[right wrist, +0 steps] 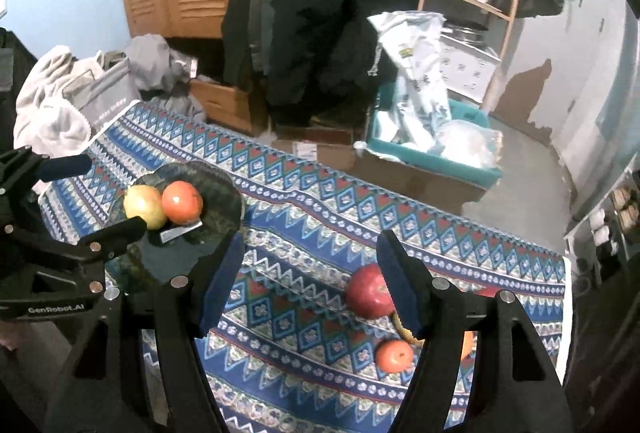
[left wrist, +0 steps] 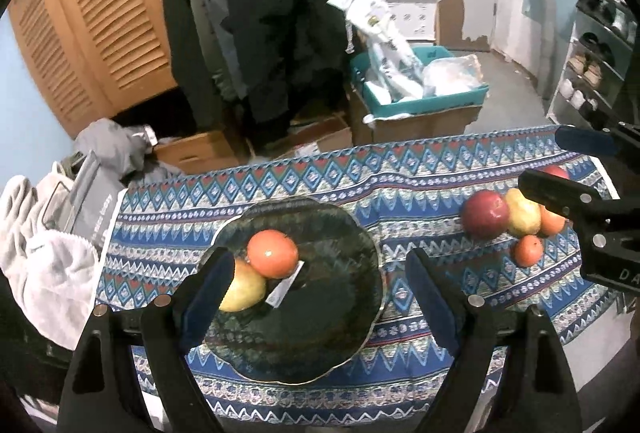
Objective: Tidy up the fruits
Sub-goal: 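Move both tools back from the bowl to the fruit pile, then grasp an orange with the right tool while the left tool approaches a red apple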
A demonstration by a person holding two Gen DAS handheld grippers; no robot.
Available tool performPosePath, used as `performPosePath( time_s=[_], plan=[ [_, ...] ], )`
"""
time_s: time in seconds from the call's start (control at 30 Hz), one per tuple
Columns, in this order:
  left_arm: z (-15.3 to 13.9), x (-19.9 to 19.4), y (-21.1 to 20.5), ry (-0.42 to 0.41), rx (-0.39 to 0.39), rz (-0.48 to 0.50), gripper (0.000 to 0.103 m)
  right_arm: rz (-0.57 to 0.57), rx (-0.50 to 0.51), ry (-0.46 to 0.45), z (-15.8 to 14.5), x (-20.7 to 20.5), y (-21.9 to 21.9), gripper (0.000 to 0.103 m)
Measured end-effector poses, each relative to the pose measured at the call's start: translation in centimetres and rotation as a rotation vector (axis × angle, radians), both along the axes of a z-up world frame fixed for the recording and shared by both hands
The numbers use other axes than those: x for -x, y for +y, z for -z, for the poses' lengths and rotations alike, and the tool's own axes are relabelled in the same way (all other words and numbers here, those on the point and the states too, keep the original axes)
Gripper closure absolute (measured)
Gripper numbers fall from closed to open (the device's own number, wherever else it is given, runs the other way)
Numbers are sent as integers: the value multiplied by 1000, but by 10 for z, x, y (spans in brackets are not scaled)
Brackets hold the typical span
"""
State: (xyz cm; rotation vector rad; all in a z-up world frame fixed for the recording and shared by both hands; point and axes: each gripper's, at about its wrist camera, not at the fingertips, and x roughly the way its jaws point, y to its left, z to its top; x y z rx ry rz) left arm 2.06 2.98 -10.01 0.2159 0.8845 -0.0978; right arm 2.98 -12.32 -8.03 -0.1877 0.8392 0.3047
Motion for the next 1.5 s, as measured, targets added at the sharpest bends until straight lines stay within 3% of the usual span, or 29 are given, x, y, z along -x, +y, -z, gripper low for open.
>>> performPosePath(
  time_s=[0.47,0.73,1.03,1.5],
  plan=[
    [-9,5,-35,-46,52,82,15,107,-24,-8,-1,13,-57,34],
    [-1,7,-62,-52,45,146,15,179,-46,5,9,17,-90,34],
    [35,-6,-88,14,11,183,15,239,-39,129,60,9,-117,34],
    [96,-23,-113,124,-23,215,15,236,-28,338,150,-2,-127,34]
  ],
)
